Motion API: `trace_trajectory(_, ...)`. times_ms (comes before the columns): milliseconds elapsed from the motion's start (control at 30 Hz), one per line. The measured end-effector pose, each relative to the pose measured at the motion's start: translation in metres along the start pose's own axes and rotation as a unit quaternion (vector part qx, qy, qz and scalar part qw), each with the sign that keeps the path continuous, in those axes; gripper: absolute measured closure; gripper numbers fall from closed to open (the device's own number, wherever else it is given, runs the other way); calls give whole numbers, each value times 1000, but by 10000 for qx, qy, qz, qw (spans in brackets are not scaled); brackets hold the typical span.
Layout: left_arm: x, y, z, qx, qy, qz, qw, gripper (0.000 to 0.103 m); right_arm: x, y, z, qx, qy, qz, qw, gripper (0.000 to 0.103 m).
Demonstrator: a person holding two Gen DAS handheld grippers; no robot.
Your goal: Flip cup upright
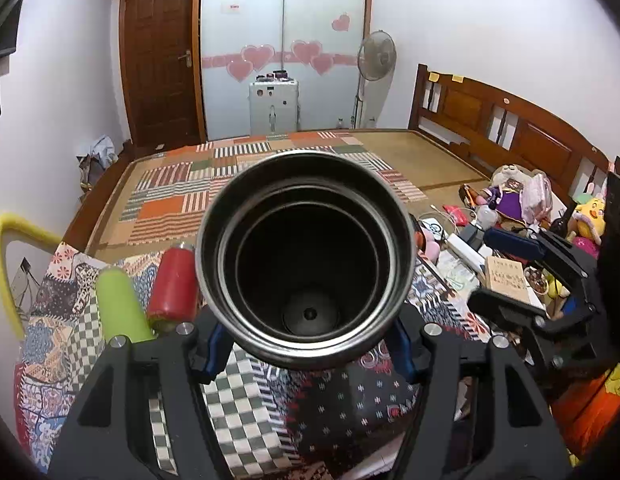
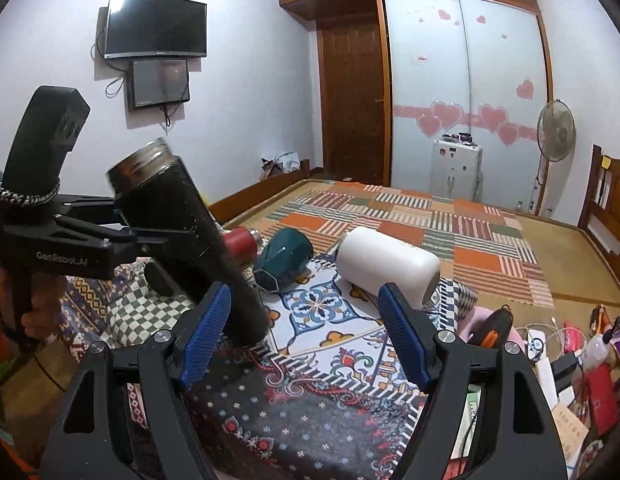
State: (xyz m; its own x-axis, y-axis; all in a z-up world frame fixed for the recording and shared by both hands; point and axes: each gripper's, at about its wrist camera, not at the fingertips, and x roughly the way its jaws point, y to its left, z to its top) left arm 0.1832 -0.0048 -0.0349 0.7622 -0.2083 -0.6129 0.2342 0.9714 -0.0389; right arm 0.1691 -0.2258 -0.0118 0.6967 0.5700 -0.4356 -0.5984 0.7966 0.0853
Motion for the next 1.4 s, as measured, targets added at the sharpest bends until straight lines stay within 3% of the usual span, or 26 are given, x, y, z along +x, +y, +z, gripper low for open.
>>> trace_trajectory(267, 33, -2, -10, -3, 205, -141, 9997, 40, 5, 3, -1, -18, -6, -25, 10000, 29)
trace_trajectory(800, 28, -12, -17, 157, 22, 84, 9998, 36, 4, 5, 0, 104, 18, 37, 9999, 29)
trace_trajectory(1133, -45, -21, -27, 175, -743, 343, 9965, 32, -27, 20, 14, 170, -249, -85, 9995, 29)
trace_trajectory(1400, -129, -32, -41, 131, -1698, 584, 9837, 32, -78, 56, 28, 152, -848, -306, 9958, 24)
